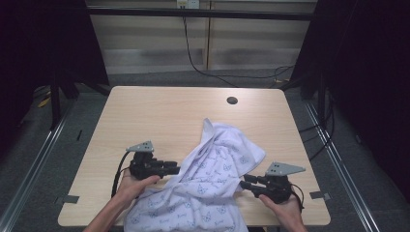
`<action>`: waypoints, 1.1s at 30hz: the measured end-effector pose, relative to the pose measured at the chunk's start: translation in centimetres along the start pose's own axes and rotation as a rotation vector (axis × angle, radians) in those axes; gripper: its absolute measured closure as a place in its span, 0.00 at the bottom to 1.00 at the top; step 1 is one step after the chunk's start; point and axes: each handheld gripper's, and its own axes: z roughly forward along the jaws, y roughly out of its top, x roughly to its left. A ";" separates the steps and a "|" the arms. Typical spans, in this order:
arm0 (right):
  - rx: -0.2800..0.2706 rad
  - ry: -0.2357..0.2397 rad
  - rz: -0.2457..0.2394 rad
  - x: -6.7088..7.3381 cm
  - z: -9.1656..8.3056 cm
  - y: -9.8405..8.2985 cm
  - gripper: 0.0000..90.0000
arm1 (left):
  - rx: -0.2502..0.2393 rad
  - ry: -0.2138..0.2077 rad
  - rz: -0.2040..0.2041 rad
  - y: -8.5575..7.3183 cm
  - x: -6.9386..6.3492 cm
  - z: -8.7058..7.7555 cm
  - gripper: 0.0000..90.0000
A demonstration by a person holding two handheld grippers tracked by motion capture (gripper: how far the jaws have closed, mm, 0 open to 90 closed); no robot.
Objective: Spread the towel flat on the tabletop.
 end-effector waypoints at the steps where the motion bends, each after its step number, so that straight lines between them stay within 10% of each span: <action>1: -0.011 -0.009 0.009 -0.5 -0.2 0.1 0.76 | -0.014 0.003 -0.038 0.3 0.6 0.5 0.75; 10: -0.052 -0.084 0.087 -4.5 1.6 0.5 0.77 | 0.078 0.088 0.013 0.5 1.4 4.9 0.61; 14: 0.019 -0.108 0.085 -5.4 3.4 0.1 0.70 | 0.119 0.165 0.036 0.3 1.2 6.6 0.49; 18: 0.076 -0.149 0.049 -5.5 4.8 0.1 0.64 | 0.129 0.190 0.060 0.1 1.1 7.4 0.75; 20: 0.099 -0.170 0.039 -5.8 5.3 0.1 0.62 | 0.138 0.194 0.062 0.3 1.4 6.7 0.91; 26: 0.138 -0.235 -0.038 -5.5 6.7 0.8 0.65 | 0.011 0.207 -0.017 0.9 3.3 2.0 0.95; 33: 0.154 -0.307 -0.028 -6.8 8.1 2.4 0.96 | -0.074 0.283 -0.101 0.0 6.1 -3.6 0.94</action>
